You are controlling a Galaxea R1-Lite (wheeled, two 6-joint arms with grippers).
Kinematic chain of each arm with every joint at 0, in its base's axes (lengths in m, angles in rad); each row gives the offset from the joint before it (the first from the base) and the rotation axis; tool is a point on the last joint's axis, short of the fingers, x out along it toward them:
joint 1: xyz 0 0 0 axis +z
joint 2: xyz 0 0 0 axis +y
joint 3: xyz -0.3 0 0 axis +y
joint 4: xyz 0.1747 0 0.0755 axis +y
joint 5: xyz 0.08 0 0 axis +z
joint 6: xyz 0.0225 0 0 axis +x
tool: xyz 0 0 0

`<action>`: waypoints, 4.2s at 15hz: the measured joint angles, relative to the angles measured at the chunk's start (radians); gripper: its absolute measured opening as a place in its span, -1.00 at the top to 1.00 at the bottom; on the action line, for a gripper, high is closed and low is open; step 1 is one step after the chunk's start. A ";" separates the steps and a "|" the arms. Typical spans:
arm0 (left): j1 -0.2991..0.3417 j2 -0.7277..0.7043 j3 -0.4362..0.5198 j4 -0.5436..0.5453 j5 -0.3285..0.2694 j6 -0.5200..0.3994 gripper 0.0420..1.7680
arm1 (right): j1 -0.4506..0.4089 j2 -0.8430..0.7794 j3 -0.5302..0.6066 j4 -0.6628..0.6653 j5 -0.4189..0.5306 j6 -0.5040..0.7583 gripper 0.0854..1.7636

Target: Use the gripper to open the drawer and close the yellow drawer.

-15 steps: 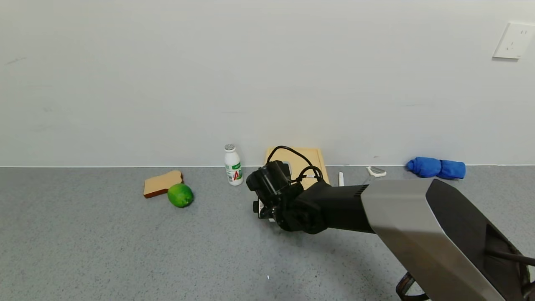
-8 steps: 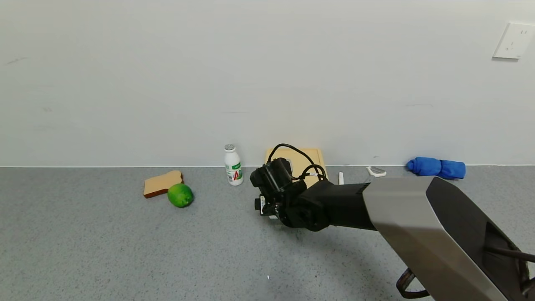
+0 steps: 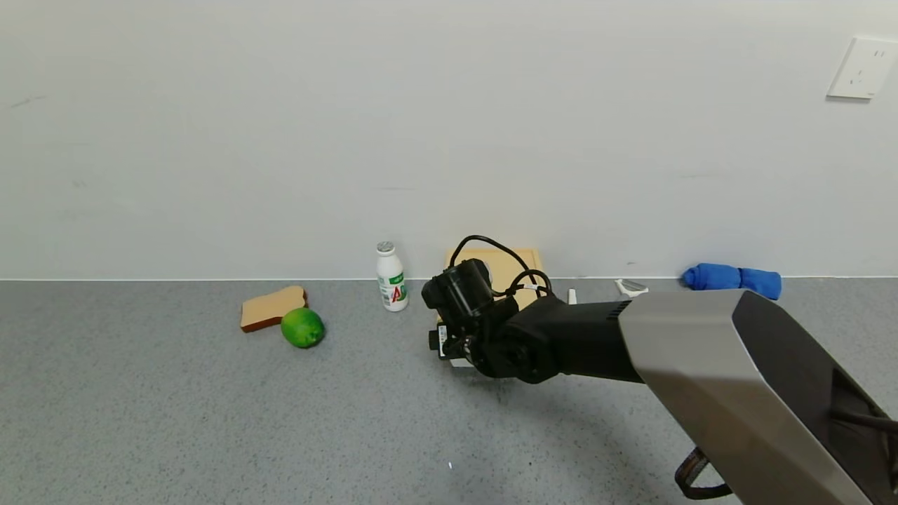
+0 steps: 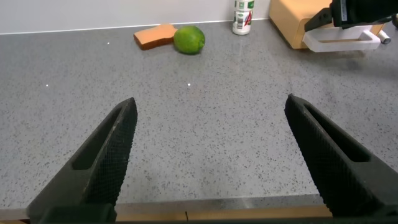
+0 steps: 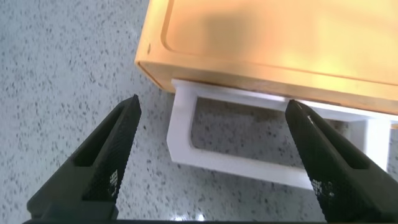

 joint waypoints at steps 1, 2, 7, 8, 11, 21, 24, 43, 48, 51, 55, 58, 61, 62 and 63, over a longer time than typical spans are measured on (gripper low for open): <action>0.000 0.000 0.000 0.000 0.000 0.000 -0.94 | 0.008 -0.017 0.001 0.027 0.010 -0.003 -0.94; 0.000 0.000 0.000 0.000 0.000 0.000 -0.94 | 0.015 -0.038 0.004 0.056 0.016 -0.005 -0.94; 0.000 0.000 0.000 0.000 0.000 0.000 -0.94 | 0.033 -0.228 0.123 0.144 0.073 -0.028 -0.94; 0.000 0.000 0.000 0.000 0.000 0.000 -0.94 | 0.031 -0.284 0.173 0.144 0.093 -0.047 -0.94; 0.000 0.000 0.000 0.000 0.000 0.000 -0.94 | -0.014 -0.480 0.371 0.102 0.177 -0.122 -0.94; 0.000 0.000 0.000 0.000 0.000 0.000 -0.94 | -0.410 -1.139 0.931 -0.009 0.556 -0.293 -0.94; 0.000 0.000 0.000 0.000 0.000 0.000 -0.94 | -0.483 -1.288 1.056 -0.063 0.586 -0.299 -0.94; 0.000 0.000 0.000 0.000 0.000 -0.001 -0.94 | -0.791 -2.201 1.301 0.343 0.355 -0.297 -0.94; 0.000 0.000 0.000 0.000 0.000 0.000 -0.94 | -0.795 -2.410 1.363 0.353 0.427 -0.299 -0.94; 0.000 0.000 0.000 0.000 0.000 0.000 -0.94 | -0.793 -2.471 1.466 0.216 0.418 -0.300 -0.94; 0.000 0.000 0.000 0.000 0.000 0.000 -0.94 | -0.793 -2.490 1.691 -0.031 0.401 -0.353 -0.94; 0.000 0.000 0.000 0.000 0.000 0.000 -0.94 | -0.793 -2.491 1.872 -0.209 0.400 -0.440 -0.94; 0.000 0.000 0.000 0.000 0.000 0.000 -0.94 | -0.792 -2.491 1.954 -0.237 0.404 -0.471 -0.94; 0.000 0.000 0.000 0.000 0.000 0.000 -0.94 | -0.792 -2.491 1.960 -0.229 0.411 -0.470 -0.94; 0.000 0.000 0.000 0.000 0.000 0.000 -0.94 | -0.792 -2.491 1.964 -0.191 0.420 -0.467 -0.94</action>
